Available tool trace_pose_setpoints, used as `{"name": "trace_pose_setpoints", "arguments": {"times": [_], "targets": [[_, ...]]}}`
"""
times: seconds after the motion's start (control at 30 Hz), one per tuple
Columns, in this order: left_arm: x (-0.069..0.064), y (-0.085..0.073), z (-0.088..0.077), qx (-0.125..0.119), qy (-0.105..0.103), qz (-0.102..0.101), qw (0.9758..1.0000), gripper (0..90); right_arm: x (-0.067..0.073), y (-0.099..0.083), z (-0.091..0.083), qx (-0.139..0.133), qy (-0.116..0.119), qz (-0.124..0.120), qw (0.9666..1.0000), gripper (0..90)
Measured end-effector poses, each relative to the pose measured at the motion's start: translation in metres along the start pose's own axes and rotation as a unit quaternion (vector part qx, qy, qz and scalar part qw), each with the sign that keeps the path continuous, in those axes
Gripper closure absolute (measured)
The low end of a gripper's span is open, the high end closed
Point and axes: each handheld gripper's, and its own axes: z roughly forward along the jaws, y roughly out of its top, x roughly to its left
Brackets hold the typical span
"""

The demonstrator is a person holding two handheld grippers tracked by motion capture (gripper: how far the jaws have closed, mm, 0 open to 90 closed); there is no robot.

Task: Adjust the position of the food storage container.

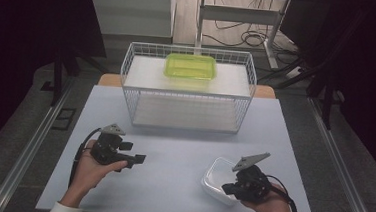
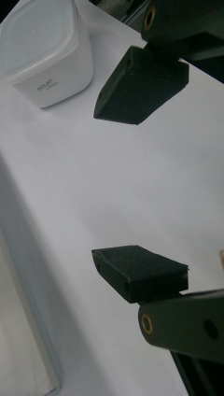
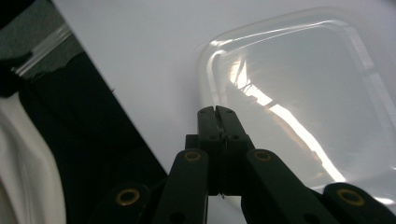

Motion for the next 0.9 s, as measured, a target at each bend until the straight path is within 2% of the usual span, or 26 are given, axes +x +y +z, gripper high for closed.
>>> {"name": "trace_pose_setpoints", "arguments": {"times": [0.2,0.37,0.43,0.53,0.9], "targets": [[0.002,-0.001,0.003,0.006,0.000,-0.002,1.0000,27.5,0.011,-0.006,0.018,0.050,0.021,-0.026,0.9982,89.2],[0.001,-0.001,0.004,0.006,-0.001,-0.002,1.0000,27.5,0.008,-0.018,0.028,0.090,0.017,-0.020,0.9956,89.2],[0.001,-0.001,0.005,0.007,0.000,-0.002,1.0000,27.5,0.004,-0.022,0.028,0.093,0.015,-0.016,0.9954,89.2],[0.001,-0.001,0.007,0.010,-0.002,-0.001,0.9999,27.4,-0.002,-0.025,0.028,0.095,-0.003,-0.010,0.9955,89.3],[0.000,0.000,0.009,0.012,-0.005,0.000,0.9999,27.3,-0.023,-0.031,0.027,0.070,-0.038,0.007,0.9968,89.3]]}}
